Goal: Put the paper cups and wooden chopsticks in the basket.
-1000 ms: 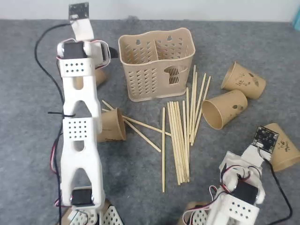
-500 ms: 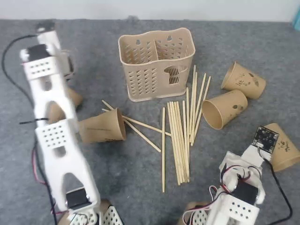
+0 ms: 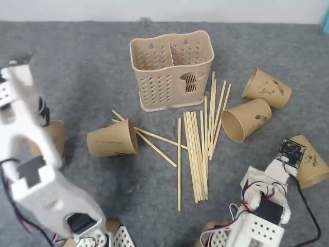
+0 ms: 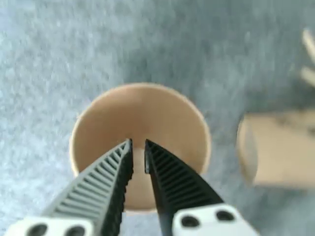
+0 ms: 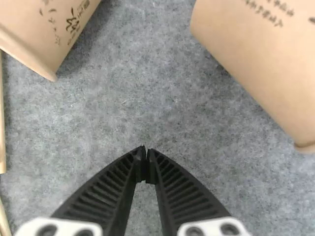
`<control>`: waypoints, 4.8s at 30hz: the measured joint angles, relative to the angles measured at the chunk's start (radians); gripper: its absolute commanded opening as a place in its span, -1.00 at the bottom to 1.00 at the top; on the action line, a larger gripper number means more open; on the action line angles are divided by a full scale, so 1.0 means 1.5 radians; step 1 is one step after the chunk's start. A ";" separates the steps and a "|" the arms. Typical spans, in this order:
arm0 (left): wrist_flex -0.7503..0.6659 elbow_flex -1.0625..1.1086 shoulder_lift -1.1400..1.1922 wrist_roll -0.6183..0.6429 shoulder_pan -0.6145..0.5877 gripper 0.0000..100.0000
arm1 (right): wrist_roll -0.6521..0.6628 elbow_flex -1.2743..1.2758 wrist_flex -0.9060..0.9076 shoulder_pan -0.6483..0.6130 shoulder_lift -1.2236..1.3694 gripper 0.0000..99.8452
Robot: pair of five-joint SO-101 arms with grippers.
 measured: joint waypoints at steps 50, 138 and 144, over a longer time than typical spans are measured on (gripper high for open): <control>-0.198 0.610 -0.498 -0.198 -0.027 -0.97 | 0.000 0.000 0.000 0.000 0.000 -0.98; 0.001 -0.877 0.267 0.249 0.747 -0.97 | 0.000 0.000 0.000 0.000 0.000 -0.98; 0.001 -0.877 0.267 0.249 0.725 -0.97 | 0.000 0.000 0.000 0.000 0.000 -0.98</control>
